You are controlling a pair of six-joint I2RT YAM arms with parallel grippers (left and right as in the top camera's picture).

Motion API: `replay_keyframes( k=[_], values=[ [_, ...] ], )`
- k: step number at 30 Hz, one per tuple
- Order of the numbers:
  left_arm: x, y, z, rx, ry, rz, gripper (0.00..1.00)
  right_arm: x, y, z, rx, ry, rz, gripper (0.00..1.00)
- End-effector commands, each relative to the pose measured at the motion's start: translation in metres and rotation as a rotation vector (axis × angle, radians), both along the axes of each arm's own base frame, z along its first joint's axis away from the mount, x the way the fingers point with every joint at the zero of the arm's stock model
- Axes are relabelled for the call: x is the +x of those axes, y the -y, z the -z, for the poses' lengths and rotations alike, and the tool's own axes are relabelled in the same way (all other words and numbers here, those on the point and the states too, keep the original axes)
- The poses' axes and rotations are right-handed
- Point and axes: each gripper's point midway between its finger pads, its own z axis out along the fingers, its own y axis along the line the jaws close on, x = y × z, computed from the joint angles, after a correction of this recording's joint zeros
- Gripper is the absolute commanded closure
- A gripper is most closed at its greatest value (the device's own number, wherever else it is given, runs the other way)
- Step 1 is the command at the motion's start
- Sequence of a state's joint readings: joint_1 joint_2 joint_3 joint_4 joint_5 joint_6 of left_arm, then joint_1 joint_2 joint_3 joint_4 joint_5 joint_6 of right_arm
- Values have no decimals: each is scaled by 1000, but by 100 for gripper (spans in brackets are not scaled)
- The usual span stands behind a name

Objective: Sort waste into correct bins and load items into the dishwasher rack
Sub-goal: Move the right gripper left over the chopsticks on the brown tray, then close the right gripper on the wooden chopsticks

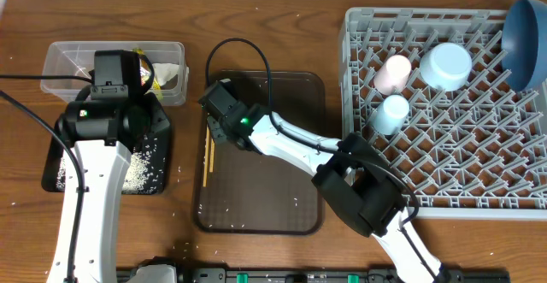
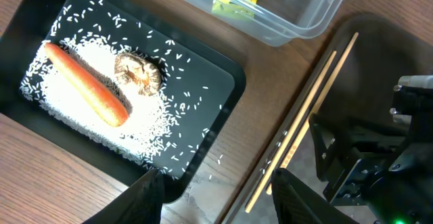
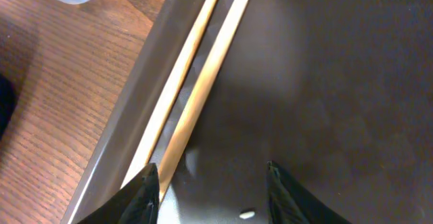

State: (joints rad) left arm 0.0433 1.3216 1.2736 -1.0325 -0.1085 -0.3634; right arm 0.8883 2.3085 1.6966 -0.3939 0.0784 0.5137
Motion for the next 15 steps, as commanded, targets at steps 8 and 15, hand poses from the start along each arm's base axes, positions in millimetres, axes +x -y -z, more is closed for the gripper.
replay_keyframes(
  k=[8,15],
  values=[
    [-2,-3,0,10,-9,-18,47,-17,-1,15,-65,-53,-3,64],
    [-2,-3,0,7,-9,-16,48,-20,-26,-1,-61,51,-83,55]
  ],
)
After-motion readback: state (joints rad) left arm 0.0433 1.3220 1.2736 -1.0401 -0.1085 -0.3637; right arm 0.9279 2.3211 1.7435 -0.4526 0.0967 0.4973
